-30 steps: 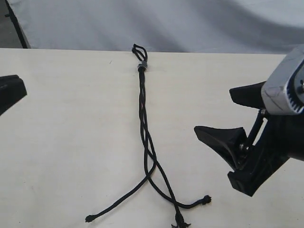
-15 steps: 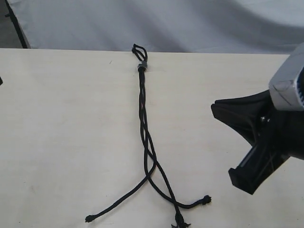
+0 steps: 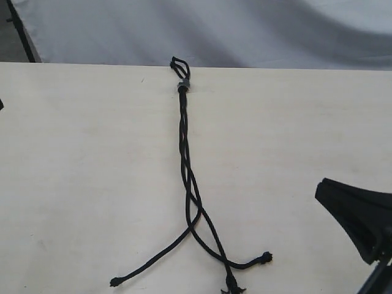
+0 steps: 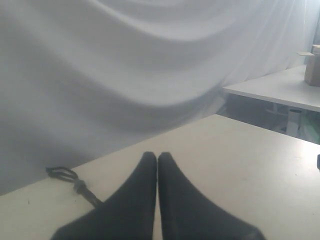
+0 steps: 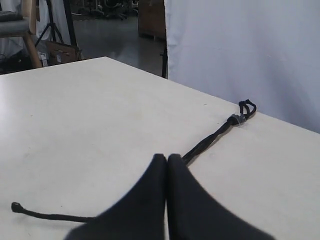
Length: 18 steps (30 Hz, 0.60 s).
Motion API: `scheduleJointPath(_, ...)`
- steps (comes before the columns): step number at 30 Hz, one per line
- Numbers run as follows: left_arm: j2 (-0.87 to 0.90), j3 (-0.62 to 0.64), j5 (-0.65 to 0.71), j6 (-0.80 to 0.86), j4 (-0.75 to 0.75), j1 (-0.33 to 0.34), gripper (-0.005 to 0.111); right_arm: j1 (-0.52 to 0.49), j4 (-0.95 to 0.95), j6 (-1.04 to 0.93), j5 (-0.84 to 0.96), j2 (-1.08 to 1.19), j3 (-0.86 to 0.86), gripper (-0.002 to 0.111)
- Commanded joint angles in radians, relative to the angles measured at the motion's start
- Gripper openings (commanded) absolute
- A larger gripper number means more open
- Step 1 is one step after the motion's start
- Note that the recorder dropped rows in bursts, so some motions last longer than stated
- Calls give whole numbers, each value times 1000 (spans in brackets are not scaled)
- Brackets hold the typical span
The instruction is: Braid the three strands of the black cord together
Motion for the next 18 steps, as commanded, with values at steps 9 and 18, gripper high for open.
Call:
scheduleJointPath(9, -6, 3, 3, -1, 0, -2, 2, -266, 0, 89, 4, -189, 60, 0)
scheduleJointPath(18, -6, 3, 3, -1, 0, -2, 2, -673, 0, 177, 79, -242, 60, 0)
